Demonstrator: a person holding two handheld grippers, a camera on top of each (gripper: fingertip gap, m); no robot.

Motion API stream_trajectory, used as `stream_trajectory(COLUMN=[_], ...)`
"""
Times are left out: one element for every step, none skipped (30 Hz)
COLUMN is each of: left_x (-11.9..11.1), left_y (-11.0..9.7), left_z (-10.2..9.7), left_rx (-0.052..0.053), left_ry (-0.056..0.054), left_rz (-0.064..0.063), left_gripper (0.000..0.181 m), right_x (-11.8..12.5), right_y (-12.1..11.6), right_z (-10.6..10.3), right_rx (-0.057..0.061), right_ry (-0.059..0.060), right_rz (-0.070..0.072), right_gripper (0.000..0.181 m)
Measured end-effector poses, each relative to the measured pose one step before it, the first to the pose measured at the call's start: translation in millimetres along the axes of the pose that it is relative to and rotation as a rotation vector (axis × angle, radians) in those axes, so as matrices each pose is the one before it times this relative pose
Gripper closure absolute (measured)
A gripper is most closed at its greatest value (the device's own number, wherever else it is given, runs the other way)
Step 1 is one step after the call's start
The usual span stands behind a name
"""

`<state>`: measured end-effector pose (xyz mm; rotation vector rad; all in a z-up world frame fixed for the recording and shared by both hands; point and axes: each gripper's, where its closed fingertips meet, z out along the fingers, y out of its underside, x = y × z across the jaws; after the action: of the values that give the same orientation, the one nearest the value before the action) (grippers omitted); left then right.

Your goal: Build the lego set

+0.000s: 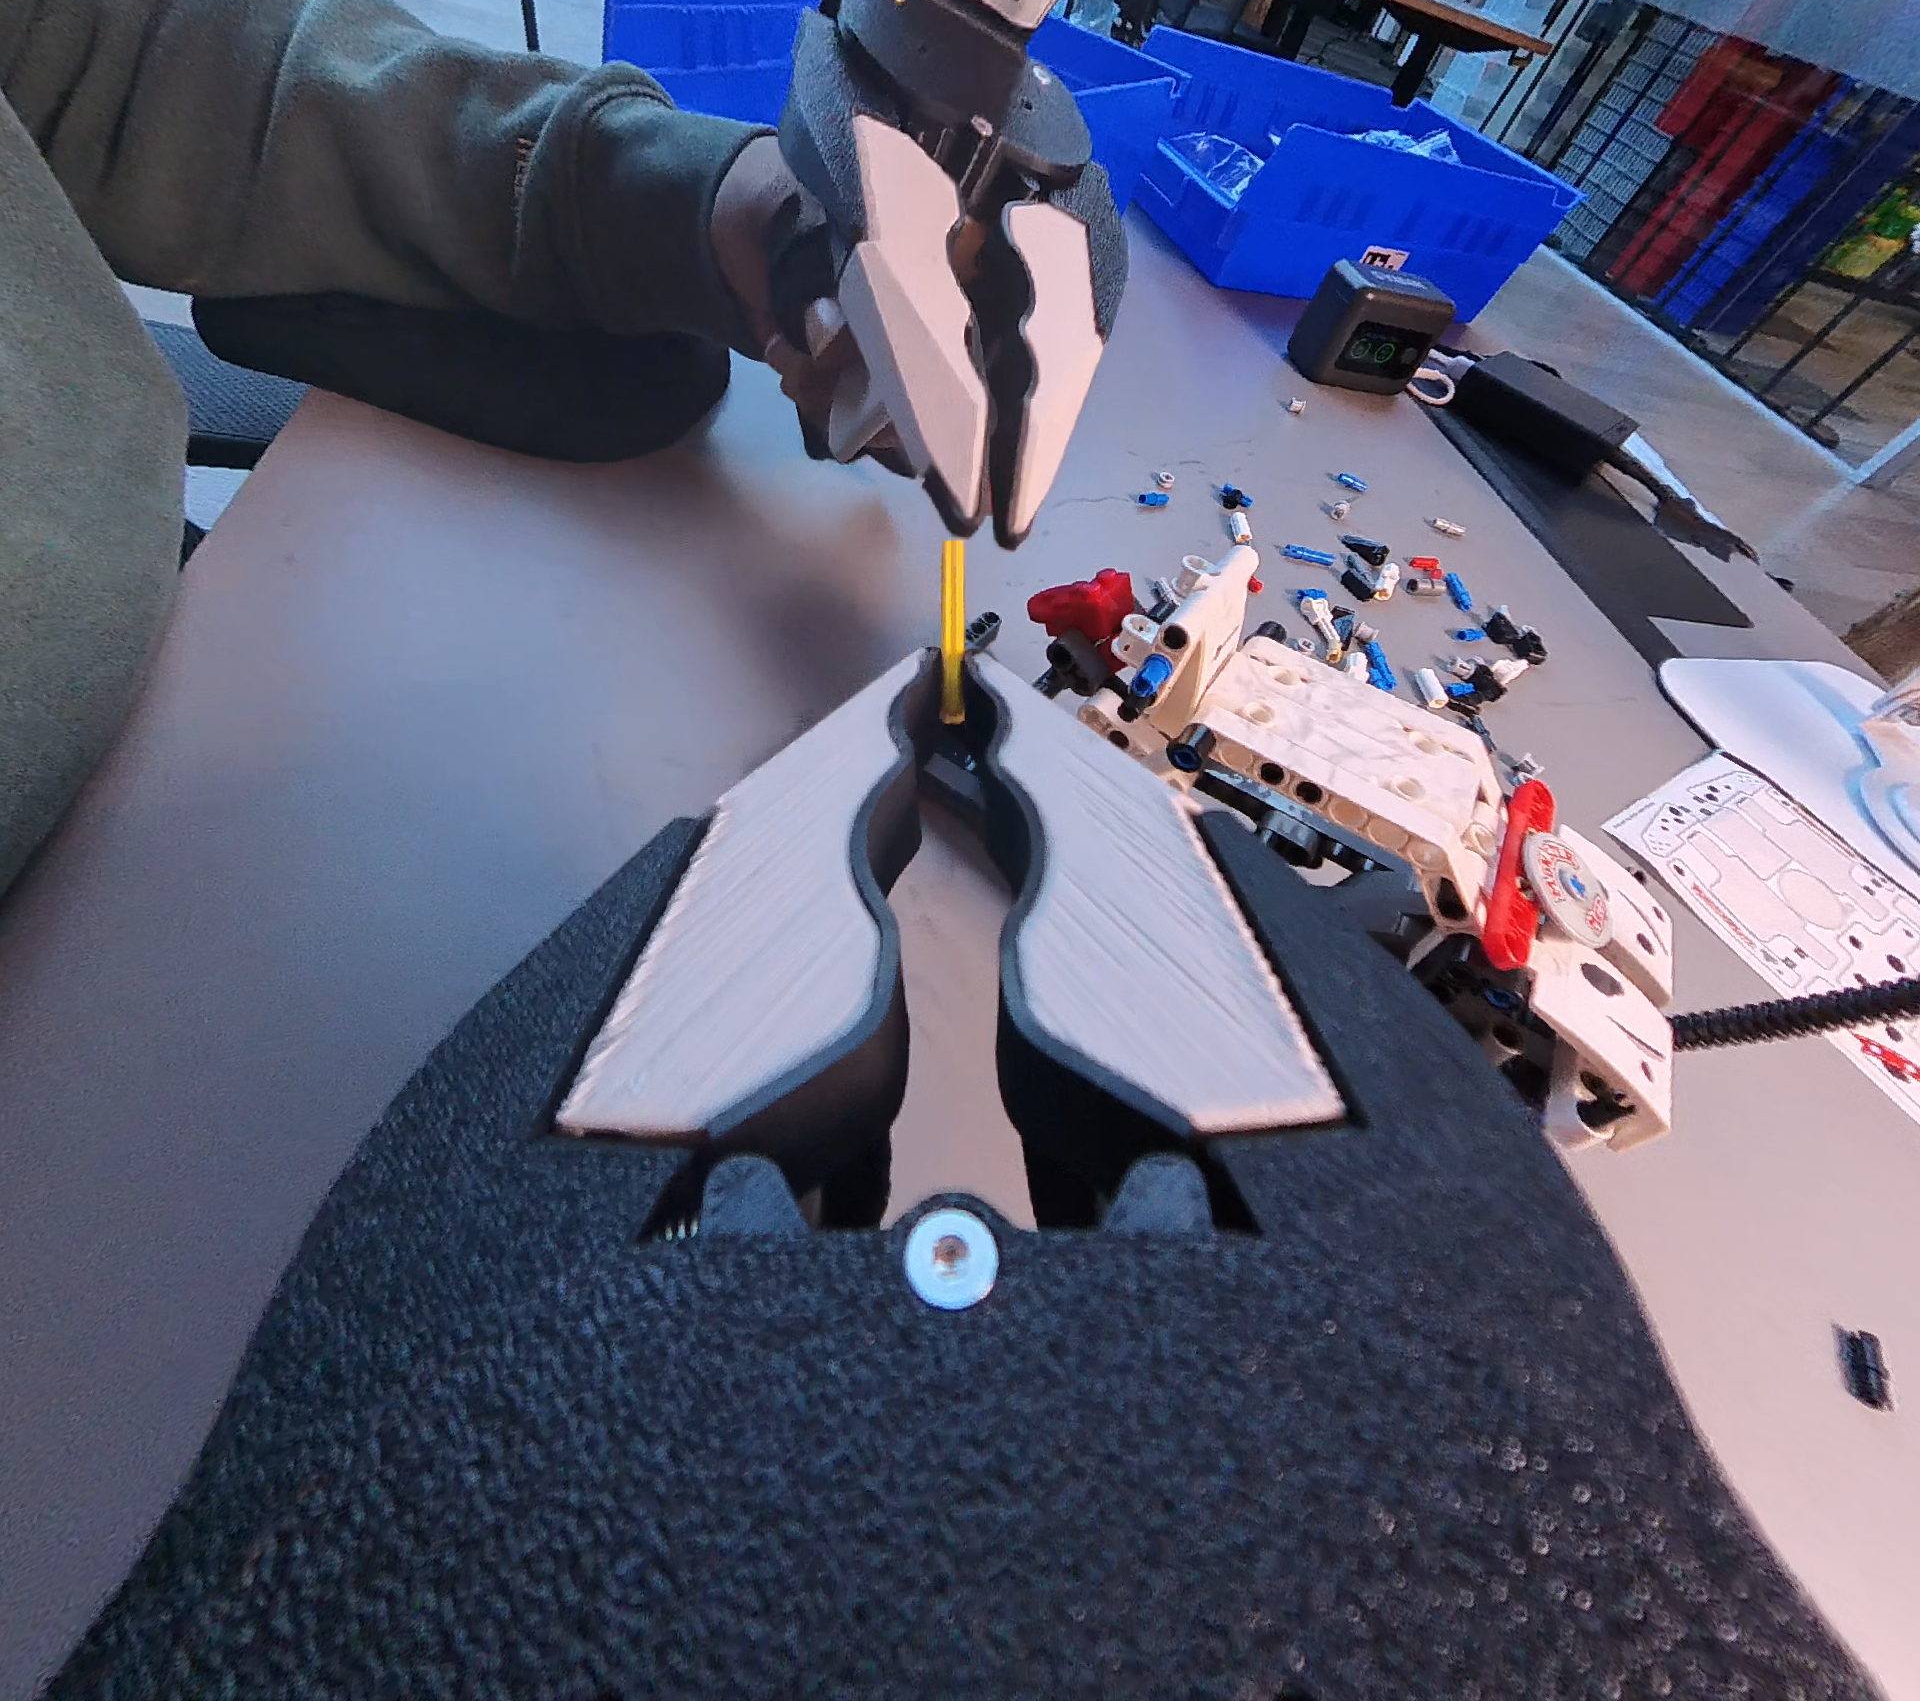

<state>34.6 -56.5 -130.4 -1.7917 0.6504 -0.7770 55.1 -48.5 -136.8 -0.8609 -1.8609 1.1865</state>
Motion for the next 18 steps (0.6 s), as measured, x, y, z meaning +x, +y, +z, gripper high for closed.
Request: stream_trajectory(left_x=[-5.06,-6.21,-7.84,-9.22,-9.12,-7.13,-5.15,-3.91,-1.24,0.96,0.69,1.73,2.89,2.54,2.31,1.43,0.85,0.49], left_y=[-2.25,-2.38,-2.22,-1.20,0.68,1.82,2.41,2.29,2.26,2.74,2.55,2.30,2.66,2.98,3.06,2.85,2.30,1.28], left_z=[-2.65,-2.89,-3.30,-3.08,-2.59,-1.90,-1.26,-0.53,0.17,0.86,1.58,2.04,2.48,2.71,3.01,2.98,2.87,2.58], left_rx=[0.0126,0.0140,0.0142,0.0081,-0.0021,-0.0089,-0.0114,-0.0104,-0.0103,-0.0142,-0.0132,-0.0113,-0.0157,-0.0184,-0.0187,-0.0189,-0.0163,-0.0109], left_ry=[-0.0278,-0.0329,-0.0416,-0.0485,-0.0468,-0.0328,-0.0222,-0.0160,-0.0012,0.0108,0.0057,0.0063,0.0105,0.0057,0.0024,-0.0035,-0.0092,-0.0107], left_rz=[-0.0011,-0.0031,-0.0046,-0.0047,-0.0026,-0.0007,0.0003,0.0011,0.0002,-0.0029,-0.0021,0.0054,0.0101,0.0116,0.0123,0.0114,0.0115,0.0097], left_gripper=[0.176,0.174,0.172,0.168,0.163,0.156,0.150,0.144,0.138,0.133,0.130,0.127,0.125,0.123,0.122,0.121,0.121,0.121], right_x=[1.28,2.44,2.54,2.12,2.46,3.65,3.10,2.70,3.76,4.11,4.84,4.00,2.35,1.38,1.12,1.46,1.00,-0.52], right_y=[2.09,2.27,2.55,3.61,5.53,7.99,9.48,9.73,9.52,10.22,9.99,9.05,7.02,4.77,4.11,4.72,5.44,5.98], right_z=[-0.78,-1.61,-2.43,-3.01,-3.32,-3.49,-3.50,-3.26,-2.70,-1.99,-1.13,-0.22,0.50,1.06,1.50,1.86,2.26,2.74], right_rx=[-0.0130,-0.0140,-0.0145,-0.0180,-0.0265,-0.0386,-0.0435,-0.0415,-0.0386,-0.0430,-0.0433,-0.0395,-0.0308,-0.0210,-0.0213,-0.0283,-0.0346,-0.0364], right_ry=[0.0060,0.0102,0.0068,-0.0005,0.0010,0.0086,0.0057,0.0024,0.0092,0.0139,0.0227,0.0200,0.0118,0.0071,0.0080,0.0125,0.0122,0.0038], right_rz=[-0.0118,-0.0121,-0.0082,-0.0021,-0.0018,-0.0079,-0.0068,0.0009,0.0054,0.0016,-0.0055,-0.0057,-0.0005,0.0015,-0.0019,-0.0092,-0.0141,-0.0138], right_gripper=[0.178,0.178,0.178,0.178,0.178,0.178,0.178,0.178,0.178,0.178,0.178,0.178,0.178,0.178,0.178,0.178,0.178,0.178])
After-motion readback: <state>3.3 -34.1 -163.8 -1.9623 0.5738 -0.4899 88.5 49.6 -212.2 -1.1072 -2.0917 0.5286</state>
